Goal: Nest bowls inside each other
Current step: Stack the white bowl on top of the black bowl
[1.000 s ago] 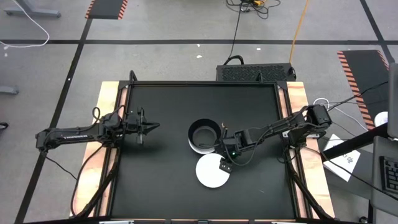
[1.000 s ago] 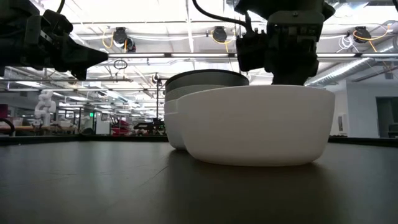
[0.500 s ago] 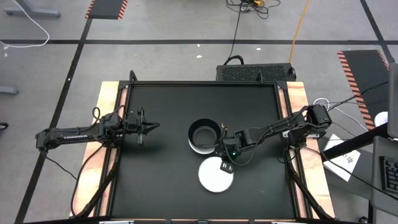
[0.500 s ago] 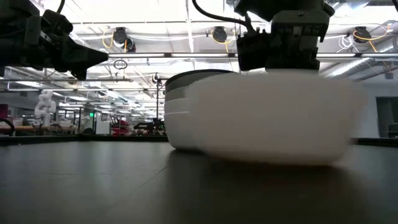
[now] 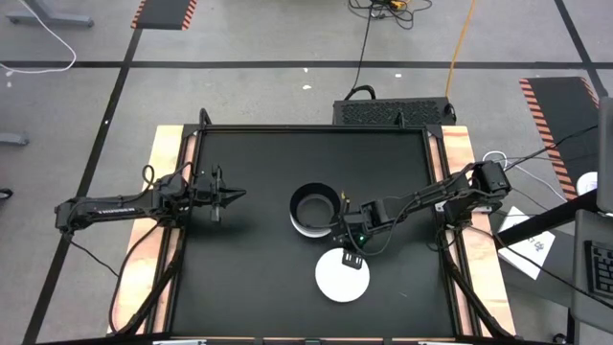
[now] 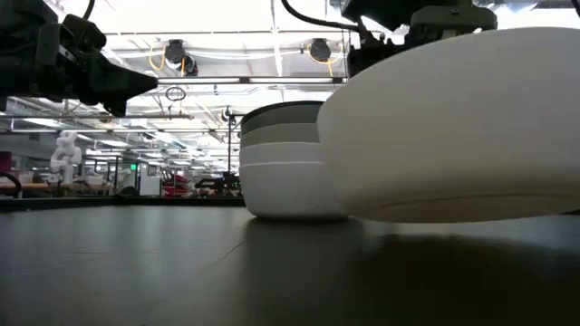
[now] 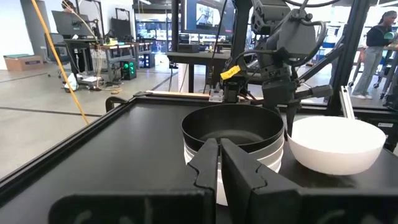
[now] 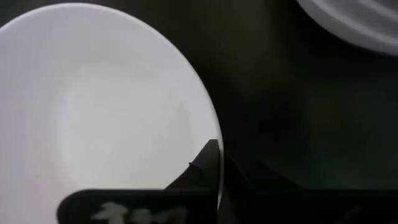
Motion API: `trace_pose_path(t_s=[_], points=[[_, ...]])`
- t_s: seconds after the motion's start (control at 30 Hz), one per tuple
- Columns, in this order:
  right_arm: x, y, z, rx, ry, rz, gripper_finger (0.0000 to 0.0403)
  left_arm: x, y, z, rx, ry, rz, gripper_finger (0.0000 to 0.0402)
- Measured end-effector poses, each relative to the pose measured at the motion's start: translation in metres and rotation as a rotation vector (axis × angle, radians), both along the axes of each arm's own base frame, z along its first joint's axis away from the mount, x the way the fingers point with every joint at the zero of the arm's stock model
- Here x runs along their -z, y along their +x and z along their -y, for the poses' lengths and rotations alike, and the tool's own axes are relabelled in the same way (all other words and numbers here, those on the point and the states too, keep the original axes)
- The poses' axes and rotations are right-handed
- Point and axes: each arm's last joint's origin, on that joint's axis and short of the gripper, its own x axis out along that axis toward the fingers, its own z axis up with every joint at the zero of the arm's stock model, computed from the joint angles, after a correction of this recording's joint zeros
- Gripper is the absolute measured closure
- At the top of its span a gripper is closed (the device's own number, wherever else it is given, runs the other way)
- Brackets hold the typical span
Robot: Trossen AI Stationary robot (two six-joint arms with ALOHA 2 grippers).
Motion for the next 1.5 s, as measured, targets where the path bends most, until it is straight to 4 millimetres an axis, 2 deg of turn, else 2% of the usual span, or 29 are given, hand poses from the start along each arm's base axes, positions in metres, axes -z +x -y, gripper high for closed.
trace_pose_path(t_s=[0.13, 0.33, 0.5, 0.6, 0.83, 1.07, 1.33, 1.5], points=[[-0.008, 0.004, -0.001, -0.045, -0.005, 0.097, 0.0401, 0.0, 0.0, 0.0, 0.0, 0.0, 0.0, 0.038], [-0.043, -0.003, 0.003, -0.081, -0.08, 0.284, 0.0402, 0.0, 0.0, 0.0, 0.001, -0.008, -0.001, 0.038], [-0.075, -0.023, 0.009, -0.085, -0.154, 0.431, 0.0402, 0.001, 0.0, 0.0, 0.003, -0.012, -0.005, 0.038], [-0.082, -0.044, 0.015, -0.056, -0.208, 0.482, 0.0402, 0.001, 0.0, 0.0, 0.003, -0.01, -0.005, 0.038], [-0.072, -0.089, 0.029, 0.031, -0.191, 0.64, 0.0402, 0.001, 0.0, 0.0, 0.002, -0.008, -0.006, 0.038], [-0.054, -0.121, 0.035, 0.047, -0.205, 0.806, 0.0403, 0.001, 0.0, 0.0, -0.002, 0.002, -0.007, 0.038], [-0.046, -0.137, 0.039, 0.06, -0.261, 0.871, 0.0403, 0.001, 0.0, 0.0, -0.014, 0.001, -0.006, 0.038], [-0.032, -0.147, 0.042, 0.082, -0.295, 0.897, 0.0403, 0.0, 0.0, -0.001, -0.018, -0.005, -0.004, 0.038]])
